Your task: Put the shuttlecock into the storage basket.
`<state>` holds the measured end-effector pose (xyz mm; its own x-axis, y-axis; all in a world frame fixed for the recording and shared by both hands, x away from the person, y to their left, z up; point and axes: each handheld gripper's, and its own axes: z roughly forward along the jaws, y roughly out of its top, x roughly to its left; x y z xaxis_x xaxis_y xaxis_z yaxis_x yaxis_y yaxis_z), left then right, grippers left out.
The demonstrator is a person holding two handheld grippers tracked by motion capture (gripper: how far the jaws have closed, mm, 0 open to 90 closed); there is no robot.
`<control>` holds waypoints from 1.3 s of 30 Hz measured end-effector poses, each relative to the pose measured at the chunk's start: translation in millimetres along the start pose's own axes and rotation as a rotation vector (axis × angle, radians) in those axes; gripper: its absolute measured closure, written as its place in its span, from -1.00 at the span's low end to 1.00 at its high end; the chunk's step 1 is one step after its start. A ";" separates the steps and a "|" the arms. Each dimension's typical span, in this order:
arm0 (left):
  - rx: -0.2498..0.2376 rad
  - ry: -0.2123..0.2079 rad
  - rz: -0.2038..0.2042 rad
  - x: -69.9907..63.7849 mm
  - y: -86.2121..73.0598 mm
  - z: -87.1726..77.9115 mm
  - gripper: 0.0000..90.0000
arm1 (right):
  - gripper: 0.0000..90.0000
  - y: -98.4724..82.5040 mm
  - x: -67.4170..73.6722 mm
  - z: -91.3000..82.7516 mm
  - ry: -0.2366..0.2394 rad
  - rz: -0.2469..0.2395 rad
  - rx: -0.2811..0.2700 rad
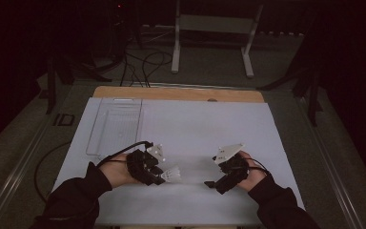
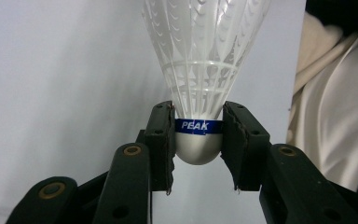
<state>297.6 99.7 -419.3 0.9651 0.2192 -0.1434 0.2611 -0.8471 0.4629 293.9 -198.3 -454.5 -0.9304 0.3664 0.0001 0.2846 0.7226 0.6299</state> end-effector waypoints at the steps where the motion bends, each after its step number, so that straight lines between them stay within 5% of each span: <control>1: -0.014 0.000 -0.011 -0.3 -0.4 -2.7 0.45 | -0.80 -3.0 0.6 -0.7 -0.010 0.007 -0.016; 8: -0.057 0.008 -0.025 0.0 -2.6 -18.3 0.45 | -0.80 -20.0 -0.8 -8.7 -0.068 0.017 -0.111; 17: -0.123 0.051 -0.079 6.9 -13.5 -43.8 0.45 | -0.80 -38.8 -1.9 -13.6 -0.073 0.027 -0.190; 39: -0.149 0.147 -0.197 26.4 -42.2 -85.4 0.45 | -0.80 -69.1 -0.7 -17.2 -0.113 0.078 -0.253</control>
<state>313.8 182.6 -367.9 0.8851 0.4496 -0.1201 0.4335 -0.7030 0.5638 270.9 -258.6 -484.6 -0.8722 0.4887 -0.0217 0.2746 0.5258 0.8051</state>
